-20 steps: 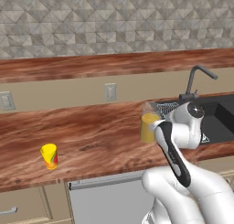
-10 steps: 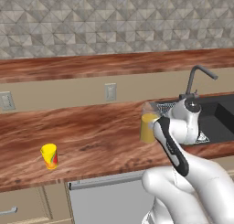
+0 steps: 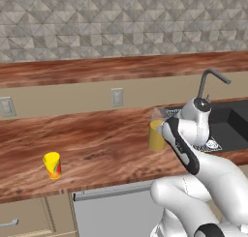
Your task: Place the pitcher and cup on the dining counter for serving.
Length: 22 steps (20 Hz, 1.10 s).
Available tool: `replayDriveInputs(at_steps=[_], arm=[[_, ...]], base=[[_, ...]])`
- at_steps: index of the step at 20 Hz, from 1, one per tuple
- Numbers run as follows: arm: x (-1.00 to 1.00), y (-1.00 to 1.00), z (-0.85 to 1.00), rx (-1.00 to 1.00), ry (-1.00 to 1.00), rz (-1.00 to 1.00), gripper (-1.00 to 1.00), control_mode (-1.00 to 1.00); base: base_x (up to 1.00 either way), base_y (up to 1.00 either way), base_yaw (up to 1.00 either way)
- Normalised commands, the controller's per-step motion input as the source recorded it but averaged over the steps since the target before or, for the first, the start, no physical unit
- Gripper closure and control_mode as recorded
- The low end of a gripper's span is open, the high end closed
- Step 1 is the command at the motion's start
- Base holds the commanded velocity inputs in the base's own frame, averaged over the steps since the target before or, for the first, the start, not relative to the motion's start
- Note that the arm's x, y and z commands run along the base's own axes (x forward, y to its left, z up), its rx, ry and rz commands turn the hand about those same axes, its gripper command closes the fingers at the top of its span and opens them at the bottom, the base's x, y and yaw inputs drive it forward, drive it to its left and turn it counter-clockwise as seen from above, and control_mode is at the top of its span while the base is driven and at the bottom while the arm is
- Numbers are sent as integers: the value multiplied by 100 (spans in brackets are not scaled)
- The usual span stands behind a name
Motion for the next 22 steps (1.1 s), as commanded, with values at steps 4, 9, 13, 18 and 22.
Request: replayDriveInputs(at_steps=[4,9,13,18,22], arm=[[13,0,-8,0,0,0,-100,-100],[19,0,-15,0,0,0,-100,-100],[25,0,-18,0,0,0,100,-100],[33,0,-17,0,0,0,100,-100],[15,0,-6,0,-2,0,100,-100]], base=[[0,0,0],[0,0,0],[0,0,0],[0,0,0],[0,0,0]])
